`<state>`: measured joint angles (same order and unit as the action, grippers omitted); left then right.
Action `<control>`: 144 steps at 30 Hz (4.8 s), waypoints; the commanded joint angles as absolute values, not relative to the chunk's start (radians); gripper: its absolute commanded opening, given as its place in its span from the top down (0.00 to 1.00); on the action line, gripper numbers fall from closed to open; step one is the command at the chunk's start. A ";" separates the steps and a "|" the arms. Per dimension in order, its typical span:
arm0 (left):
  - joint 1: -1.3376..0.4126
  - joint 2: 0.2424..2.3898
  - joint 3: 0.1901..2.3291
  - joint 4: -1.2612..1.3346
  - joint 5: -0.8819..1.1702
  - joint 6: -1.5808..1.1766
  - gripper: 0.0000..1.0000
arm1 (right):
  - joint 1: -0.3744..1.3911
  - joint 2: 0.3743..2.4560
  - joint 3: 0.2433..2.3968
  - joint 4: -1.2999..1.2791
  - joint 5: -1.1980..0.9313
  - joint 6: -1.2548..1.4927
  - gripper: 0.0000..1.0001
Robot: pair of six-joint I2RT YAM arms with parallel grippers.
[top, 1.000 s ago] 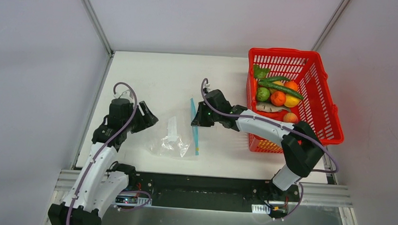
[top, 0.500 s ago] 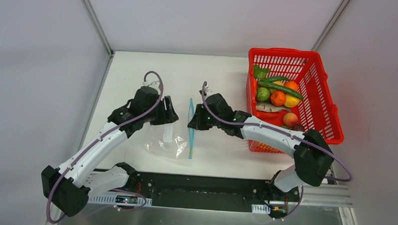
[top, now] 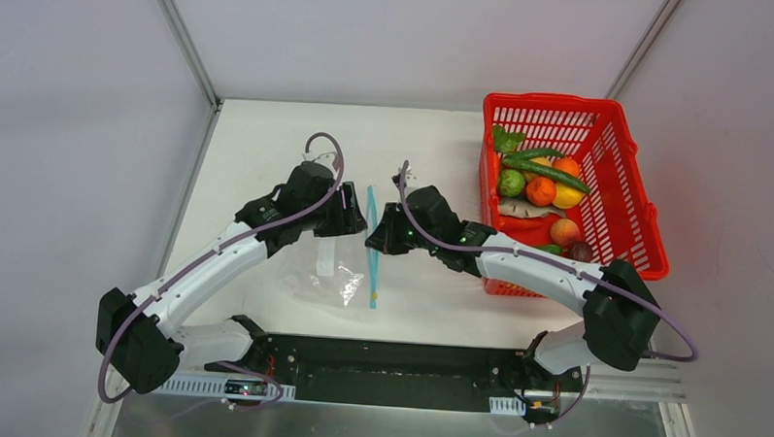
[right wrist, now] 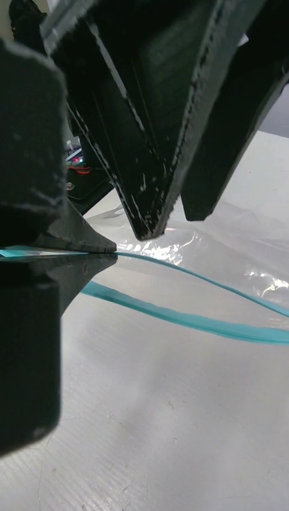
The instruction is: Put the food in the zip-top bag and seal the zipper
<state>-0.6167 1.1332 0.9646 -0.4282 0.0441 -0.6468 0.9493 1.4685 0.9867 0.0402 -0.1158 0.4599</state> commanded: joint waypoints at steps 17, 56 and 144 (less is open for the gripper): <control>-0.680 1.247 1.080 -0.467 -0.120 -0.628 0.51 | 0.955 1.388 0.958 0.116 -0.106 0.443 1.00; -0.719 1.314 1.175 -0.572 -0.134 -0.569 1.00 | 0.956 1.290 0.949 0.090 -0.108 0.444 0.68; -0.898 1.108 1.025 -0.573 -0.293 -0.586 0.66 | 0.914 1.431 0.977 0.178 -0.038 0.881 1.00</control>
